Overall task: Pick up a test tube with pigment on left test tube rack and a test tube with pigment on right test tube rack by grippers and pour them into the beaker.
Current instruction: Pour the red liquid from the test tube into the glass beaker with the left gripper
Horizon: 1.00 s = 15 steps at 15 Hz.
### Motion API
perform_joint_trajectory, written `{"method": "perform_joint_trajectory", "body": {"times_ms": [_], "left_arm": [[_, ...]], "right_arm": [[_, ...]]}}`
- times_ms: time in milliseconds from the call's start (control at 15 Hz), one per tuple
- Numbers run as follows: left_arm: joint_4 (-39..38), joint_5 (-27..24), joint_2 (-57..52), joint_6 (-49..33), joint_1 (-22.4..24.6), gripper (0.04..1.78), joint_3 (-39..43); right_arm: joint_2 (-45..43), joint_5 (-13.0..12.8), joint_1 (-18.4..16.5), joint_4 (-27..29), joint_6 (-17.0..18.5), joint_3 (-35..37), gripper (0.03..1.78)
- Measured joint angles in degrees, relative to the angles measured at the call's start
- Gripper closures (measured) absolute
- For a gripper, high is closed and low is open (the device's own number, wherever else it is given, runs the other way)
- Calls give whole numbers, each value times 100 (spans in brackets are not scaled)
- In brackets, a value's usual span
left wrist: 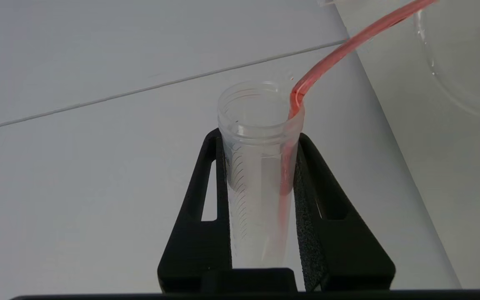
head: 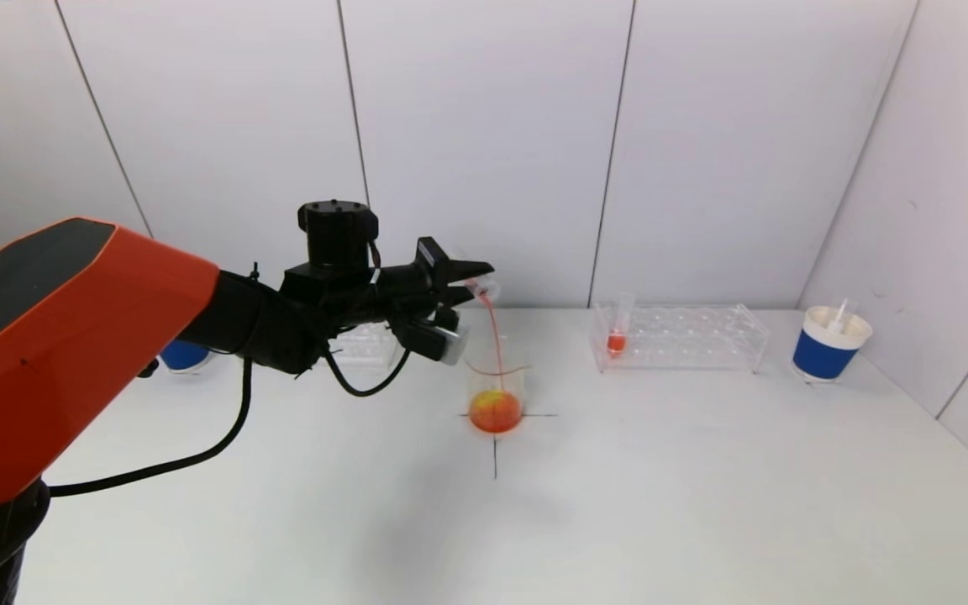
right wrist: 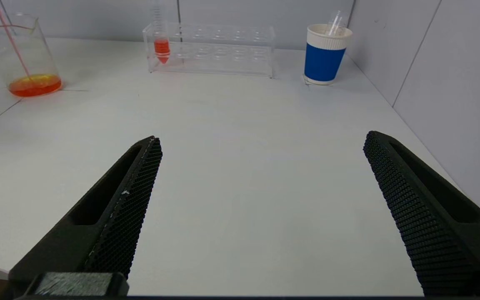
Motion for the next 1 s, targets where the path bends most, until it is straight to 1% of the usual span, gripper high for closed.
{"method": "perform_joint_trajectory", "body": {"times_ms": [533,1000], "left_arm": [[77,-27,39,312,-20,137,-32],[223,-49,49,562,-59,137,-233]], "right_arm": [[0,0,0,0,2,0,5],[0,0,0,0,2,0,5]]}}
